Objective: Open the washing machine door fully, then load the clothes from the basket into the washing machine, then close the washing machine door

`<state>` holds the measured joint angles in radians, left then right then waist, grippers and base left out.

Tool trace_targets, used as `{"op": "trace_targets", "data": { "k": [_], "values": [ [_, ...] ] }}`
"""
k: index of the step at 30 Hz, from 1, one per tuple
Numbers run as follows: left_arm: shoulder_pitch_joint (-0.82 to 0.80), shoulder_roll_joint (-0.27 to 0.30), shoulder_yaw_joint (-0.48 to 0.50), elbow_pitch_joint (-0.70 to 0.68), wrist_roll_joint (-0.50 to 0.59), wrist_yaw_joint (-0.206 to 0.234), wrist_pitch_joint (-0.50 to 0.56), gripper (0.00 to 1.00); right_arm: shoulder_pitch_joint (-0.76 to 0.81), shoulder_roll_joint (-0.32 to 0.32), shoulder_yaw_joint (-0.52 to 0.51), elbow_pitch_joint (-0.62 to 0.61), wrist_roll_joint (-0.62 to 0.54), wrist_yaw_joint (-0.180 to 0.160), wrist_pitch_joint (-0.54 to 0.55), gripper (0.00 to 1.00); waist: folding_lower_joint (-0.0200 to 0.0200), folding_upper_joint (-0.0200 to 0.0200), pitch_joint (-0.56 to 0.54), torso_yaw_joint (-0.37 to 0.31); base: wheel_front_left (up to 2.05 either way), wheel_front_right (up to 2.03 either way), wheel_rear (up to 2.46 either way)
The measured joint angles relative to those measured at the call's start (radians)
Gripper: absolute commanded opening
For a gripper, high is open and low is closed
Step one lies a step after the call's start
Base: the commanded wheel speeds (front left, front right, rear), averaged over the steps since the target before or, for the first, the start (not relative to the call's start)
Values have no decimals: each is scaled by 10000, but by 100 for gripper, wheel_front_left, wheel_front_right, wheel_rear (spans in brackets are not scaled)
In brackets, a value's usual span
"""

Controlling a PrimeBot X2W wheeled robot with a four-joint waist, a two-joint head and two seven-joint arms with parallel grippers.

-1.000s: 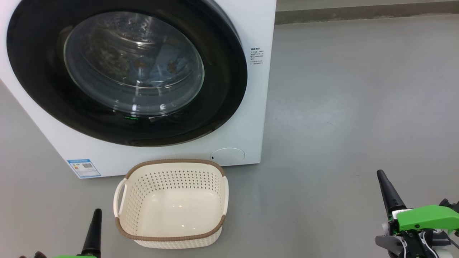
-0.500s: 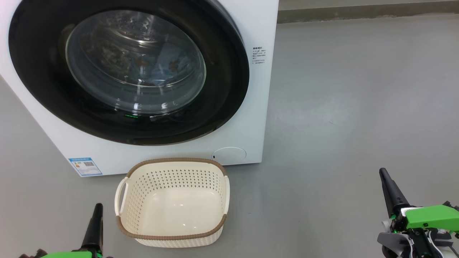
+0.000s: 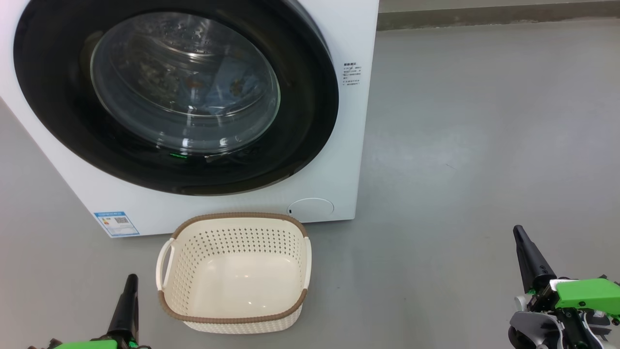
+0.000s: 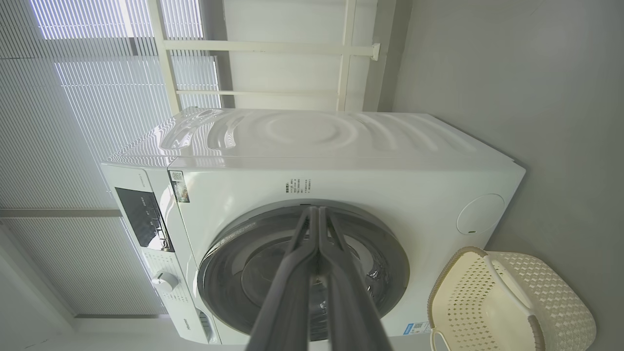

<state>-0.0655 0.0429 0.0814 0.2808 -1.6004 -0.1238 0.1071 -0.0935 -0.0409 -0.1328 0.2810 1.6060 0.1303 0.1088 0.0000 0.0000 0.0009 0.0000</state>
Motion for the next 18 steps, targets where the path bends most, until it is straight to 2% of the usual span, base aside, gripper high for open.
{"op": "trace_targets", "data": {
  "k": [18],
  "values": [
    [-3,-8,4,-2,0,0,0,0,0,0,-2,-6,33,0,0,0,0,0,0,0,0,0,0]
  ]
}}
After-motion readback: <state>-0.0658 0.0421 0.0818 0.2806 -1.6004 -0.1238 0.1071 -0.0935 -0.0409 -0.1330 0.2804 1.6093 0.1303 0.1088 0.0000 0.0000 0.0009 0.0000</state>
